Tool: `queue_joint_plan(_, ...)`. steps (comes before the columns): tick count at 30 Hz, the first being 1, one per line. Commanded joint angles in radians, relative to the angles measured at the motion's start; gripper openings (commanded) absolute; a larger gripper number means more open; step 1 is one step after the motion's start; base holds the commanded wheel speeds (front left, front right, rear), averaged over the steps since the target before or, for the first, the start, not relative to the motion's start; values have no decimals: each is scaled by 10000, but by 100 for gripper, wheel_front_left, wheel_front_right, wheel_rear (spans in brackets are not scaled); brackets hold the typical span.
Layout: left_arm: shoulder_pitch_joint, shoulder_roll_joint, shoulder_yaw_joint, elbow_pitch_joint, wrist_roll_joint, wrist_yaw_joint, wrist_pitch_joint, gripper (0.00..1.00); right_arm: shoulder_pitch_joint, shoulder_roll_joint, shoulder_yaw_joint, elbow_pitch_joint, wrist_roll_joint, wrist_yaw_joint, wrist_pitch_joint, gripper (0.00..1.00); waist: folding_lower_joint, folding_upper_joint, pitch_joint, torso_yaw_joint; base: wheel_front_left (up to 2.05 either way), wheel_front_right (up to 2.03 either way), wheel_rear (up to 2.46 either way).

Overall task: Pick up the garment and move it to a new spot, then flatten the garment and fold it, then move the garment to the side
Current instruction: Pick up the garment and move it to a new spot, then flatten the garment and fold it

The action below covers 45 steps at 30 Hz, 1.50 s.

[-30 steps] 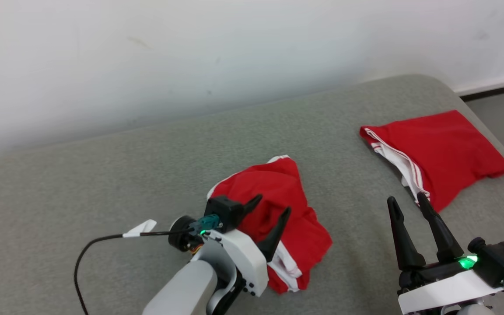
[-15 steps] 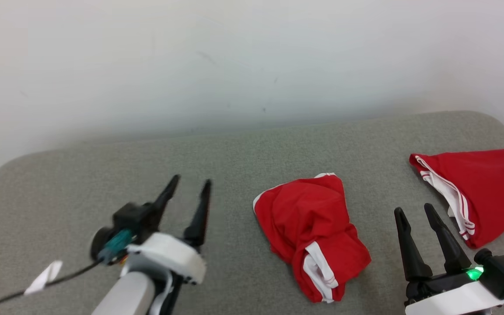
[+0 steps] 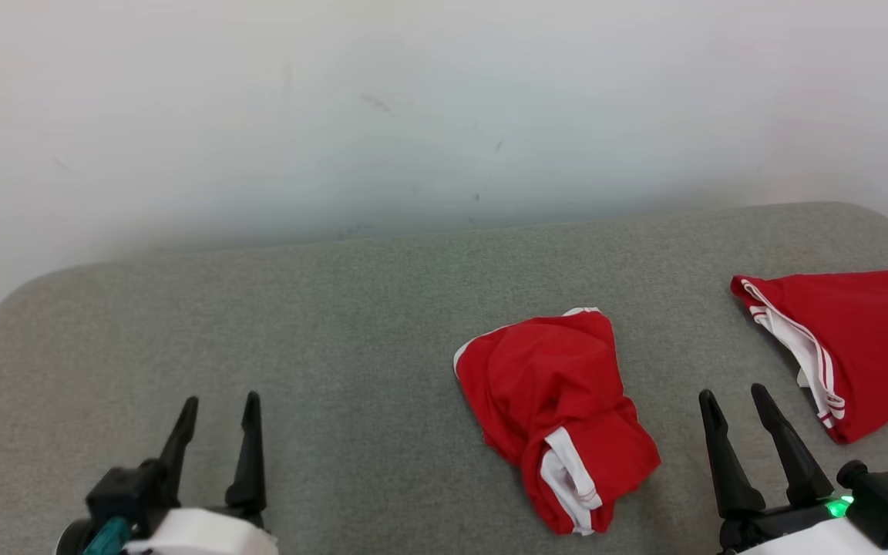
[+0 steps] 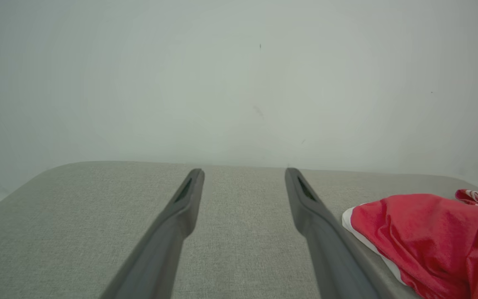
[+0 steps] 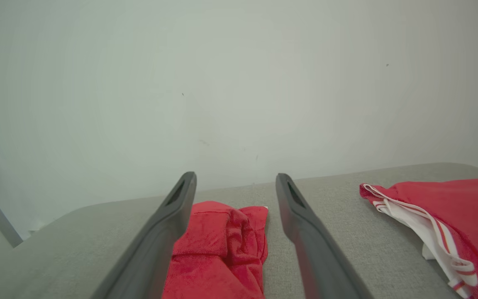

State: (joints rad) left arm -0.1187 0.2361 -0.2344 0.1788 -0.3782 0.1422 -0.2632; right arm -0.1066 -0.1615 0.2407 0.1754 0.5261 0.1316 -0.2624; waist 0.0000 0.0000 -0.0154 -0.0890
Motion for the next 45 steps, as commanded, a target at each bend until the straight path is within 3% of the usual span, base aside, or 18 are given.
queue_joint_plan(1, 413, -136, 300, -287, 223, -56, -10, 100, 183, -39, -101, 79, -118, -21, -27, 100, 0, 0, 6, -34, 0, 0, 0)
queue_joint_plan(7, 1363, -667, 1043, -756, 675, -333, -10, 100, 473, 39, -423, 160, -210, -21, -29, 100, 0, 0, -38, -116, 0, 0, 0)
queue_joint_plan(11, 1647, -970, 1494, -768, 981, -788, -11, 100, 614, 49, -527, 131, -211, -21, -27, 100, 0, 0, -78, -173, 0, 0, 0)
queue_joint_plan(25, 1594, -1624, 2277, -509, 1738, -1687, -11, 100, 612, -17, -346, 57, -278, -21, -27, 100, 0, 0, -157, -242, 0, 0, 0)
queue_joint_plan(32, 1418, -1763, 2370, -322, 1929, -1896, -11, 100, 256, -452, 927, 284, -302, -21, 67, 100, 0, 0, -151, -101, 0, 0, 0)
queue_joint_plan(39, 1286, -1811, 2374, -253, 1958, -1981, -9, 100, -394, -812, 2524, 819, -192, -21, 934, 100, 0, 0, -129, 382, 0, 0, 0)
queue_joint_plan(45, 1177, -1828, 2363, -234, 1835, -2013, -8, 100, -882, -648, 2736, 1919, -689, -21, 1914, 100, 0, 0, -71, 879, 0, 0, 0)
